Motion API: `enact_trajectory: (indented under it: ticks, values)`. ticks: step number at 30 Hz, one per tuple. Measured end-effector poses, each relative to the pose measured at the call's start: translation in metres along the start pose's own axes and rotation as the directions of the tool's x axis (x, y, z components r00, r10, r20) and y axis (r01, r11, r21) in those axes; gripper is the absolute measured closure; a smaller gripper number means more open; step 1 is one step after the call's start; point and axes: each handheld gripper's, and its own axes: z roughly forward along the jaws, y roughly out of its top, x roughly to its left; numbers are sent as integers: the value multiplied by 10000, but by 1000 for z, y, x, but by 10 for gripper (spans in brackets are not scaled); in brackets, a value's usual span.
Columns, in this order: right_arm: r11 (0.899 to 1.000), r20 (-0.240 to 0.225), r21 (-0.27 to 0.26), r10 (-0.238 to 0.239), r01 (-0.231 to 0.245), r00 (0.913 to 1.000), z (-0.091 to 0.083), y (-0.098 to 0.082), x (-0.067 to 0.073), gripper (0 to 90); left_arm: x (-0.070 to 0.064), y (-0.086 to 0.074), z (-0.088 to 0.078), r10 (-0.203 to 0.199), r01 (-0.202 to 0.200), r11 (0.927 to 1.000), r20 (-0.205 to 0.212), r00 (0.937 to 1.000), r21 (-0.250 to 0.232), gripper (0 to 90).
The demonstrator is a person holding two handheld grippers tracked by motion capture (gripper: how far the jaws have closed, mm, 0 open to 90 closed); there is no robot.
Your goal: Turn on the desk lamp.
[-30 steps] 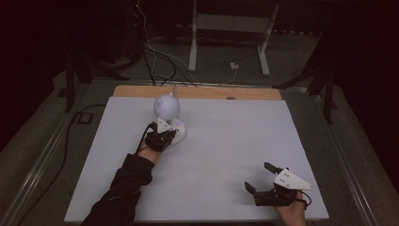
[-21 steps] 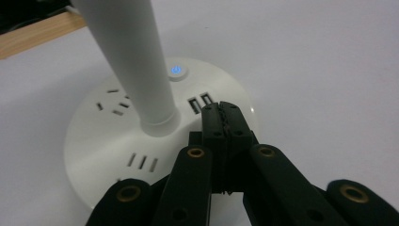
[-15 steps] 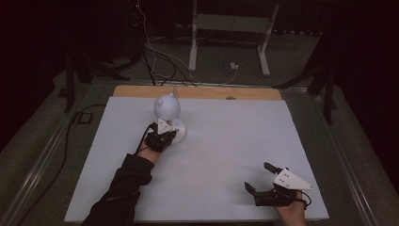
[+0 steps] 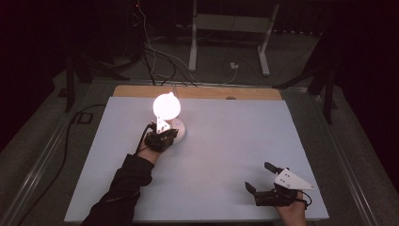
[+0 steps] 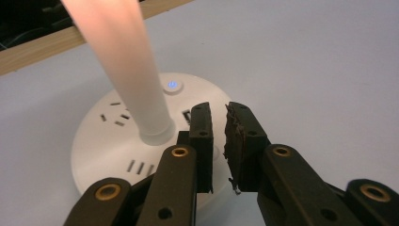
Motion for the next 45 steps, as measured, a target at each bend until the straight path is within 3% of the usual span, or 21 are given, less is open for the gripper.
enact_trajectory:
  ticks: [4,7,11,14,16,20,21,22,26,28,29,34,39,45]
  values:
    - [10000,3,-13,11,-11,10000,0,0,0,0,-3,1,-3,-99,99,9999,-3,10000,28,641]
    - [10000,2,-8,13,-13,10000,0,0,0,0,-3,2,-4,-206,206,9998,48,9998,-8,596]
    - [10000,6,-21,8,-8,10000,0,0,0,0,-4,1,-4,-435,432,9990,371,9984,107,365]
    - [10000,25,-36,-10,10,10000,0,0,0,0,-4,2,-5,-491,485,9988,544,9973,120,266]
    - [10000,20,-27,1,-1,10000,0,0,-1,0,-3,2,-5,-601,577,9978,770,9952,329,185]
    - [10000,16,-19,3,-3,10000,0,0,-1,0,-3,3,-8,-827,780,9958,1052,9910,480,109]
    - [10000,22,-32,-7,7,10000,0,0,0,0,-1,3,-10,-1130,1078,9930,1251,9857,472,56]
    - [10000,29,-42,-13,13,10000,0,0,0,0,-1,3,-11,-1187,1129,9923,1313,9842,504,30]
    - [10000,28,-55,8,-8,10000,-1,0,0,0,0,3,-16,-1228,1174,9921,1566,9800,435,13]
    - [10000,28,-44,-8,8,10000,-1,0,-1,0,-1,3,-18,-1140,1087,9932,1573,9810,419,4]
    - [10000,32,-33,-14,14,10000,0,0,-1,0,-1,4,-20,-1166,1113,9930,1810,9765,388,4]
    - [10000,46,-38,-15,15,10000,0,0,-1,0,-2,3,-25,-998,951,9950,2195,9705,320,4]
    - [10000,14,-47,-4,4,10000,1,1,0,0,-1,2,-33,-633,566,9977,2223,9729,364,4]
    - [10000,-3,-66,12,-12,10000,1,1,0,0,3,2,-46,-662,635,9978,2257,9719,193,4]
